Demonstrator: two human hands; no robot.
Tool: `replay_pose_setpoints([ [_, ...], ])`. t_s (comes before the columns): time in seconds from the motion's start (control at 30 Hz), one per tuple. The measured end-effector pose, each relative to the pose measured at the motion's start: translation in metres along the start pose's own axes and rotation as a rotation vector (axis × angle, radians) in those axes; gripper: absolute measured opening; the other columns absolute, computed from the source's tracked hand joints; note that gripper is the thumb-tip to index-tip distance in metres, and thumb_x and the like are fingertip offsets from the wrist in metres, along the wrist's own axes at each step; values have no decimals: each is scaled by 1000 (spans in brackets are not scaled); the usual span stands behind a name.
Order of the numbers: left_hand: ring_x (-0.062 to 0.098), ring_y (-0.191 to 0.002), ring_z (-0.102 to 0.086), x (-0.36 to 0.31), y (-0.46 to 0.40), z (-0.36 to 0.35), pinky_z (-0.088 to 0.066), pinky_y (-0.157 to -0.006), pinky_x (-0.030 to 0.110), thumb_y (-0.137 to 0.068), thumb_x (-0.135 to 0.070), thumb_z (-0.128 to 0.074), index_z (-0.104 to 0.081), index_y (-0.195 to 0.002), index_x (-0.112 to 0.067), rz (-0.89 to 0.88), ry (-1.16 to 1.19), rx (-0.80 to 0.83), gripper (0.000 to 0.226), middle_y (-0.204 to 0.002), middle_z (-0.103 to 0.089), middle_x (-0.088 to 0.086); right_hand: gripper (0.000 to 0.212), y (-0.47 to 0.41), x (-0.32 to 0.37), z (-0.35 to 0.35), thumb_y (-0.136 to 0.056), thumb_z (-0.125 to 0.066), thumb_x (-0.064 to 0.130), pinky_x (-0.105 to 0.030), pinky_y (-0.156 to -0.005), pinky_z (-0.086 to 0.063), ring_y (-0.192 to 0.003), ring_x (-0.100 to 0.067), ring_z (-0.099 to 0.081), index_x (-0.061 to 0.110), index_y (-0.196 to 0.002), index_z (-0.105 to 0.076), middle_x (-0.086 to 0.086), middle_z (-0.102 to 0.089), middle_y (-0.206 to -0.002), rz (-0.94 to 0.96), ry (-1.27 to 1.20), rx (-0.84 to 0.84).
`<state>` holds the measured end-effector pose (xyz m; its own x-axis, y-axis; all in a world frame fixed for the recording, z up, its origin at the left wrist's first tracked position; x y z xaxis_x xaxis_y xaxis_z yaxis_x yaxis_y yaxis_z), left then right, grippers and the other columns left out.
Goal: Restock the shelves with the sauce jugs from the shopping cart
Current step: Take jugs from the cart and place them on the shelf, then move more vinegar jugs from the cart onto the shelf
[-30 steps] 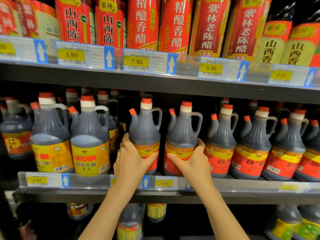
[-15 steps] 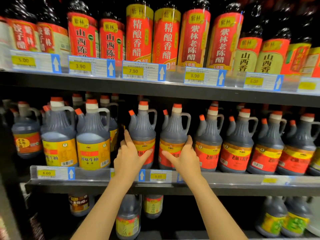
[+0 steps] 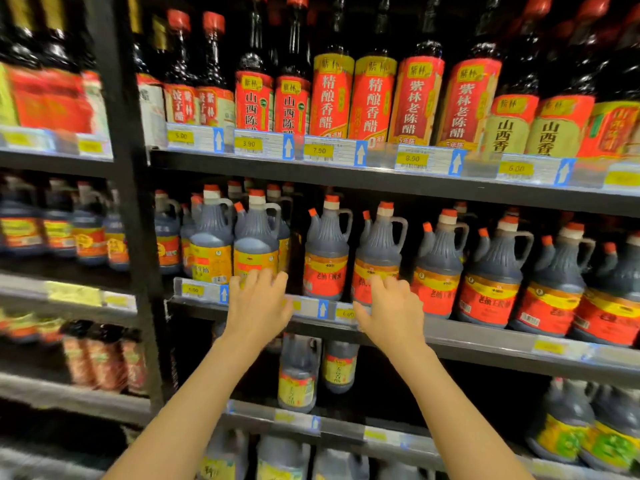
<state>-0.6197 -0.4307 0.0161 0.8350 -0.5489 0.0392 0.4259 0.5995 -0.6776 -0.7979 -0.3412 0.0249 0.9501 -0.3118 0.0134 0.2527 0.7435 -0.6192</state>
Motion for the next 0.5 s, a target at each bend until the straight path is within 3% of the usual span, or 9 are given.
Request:
replay_pose_setpoints([
  [0.07,33,-69,-59,18,13,15,-46,-60,46,-64,-25,-68,-62,-81,-9,9,-39,11,24,-74,-60,11,46,3,23,5,-43,-89,30,-31,-43,-41,-56,-30,-57,8,-74,-62,-9,-58,-62,73,-20,-27],
  [0.23,32,-70,-60,81,53,52,-47,-60,45,-62,-29,-79,-66,-85,-9,96,-193,20,33,-74,-61,10,42,9,103,8,-46,-85,32,-31,-44,-42,-56,-29,-57,10,-74,-63,-7,-57,-61,209,-89,-1],
  [0.33,32,-87,-60,133,86,75,-45,-74,47,-76,-35,-68,-63,-99,-11,194,-246,81,34,-90,-63,8,39,14,170,8,-51,-83,34,-33,-47,-45,-61,-33,-59,9,-75,-64,-9,-59,-64,290,-161,16],
  [0.4,32,-92,-60,176,112,90,-44,-78,47,-79,-37,-64,-63,-103,-12,269,-309,84,35,-96,-64,7,39,18,221,9,-55,-82,34,-36,-54,-49,-68,-35,-62,9,-81,-67,-11,-63,-71,347,-227,53],
  [0.5,31,-75,-63,244,158,119,-50,-66,47,-65,-33,-78,-67,-88,-10,329,-405,108,34,-79,-65,8,42,32,308,14,-77,-67,39,-40,-76,-47,-95,-34,-58,11,-107,-61,-10,-64,-96,454,-331,123],
])
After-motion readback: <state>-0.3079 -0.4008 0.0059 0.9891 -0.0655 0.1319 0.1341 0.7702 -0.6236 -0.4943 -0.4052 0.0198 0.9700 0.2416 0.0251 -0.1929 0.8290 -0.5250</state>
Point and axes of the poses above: each hand's wrist, its own y-axis away from the middle knuckle, its own z-axis out of the back of the hand, x = y × z, the point moved 3 cm from there along -y, towards the middle knuckle
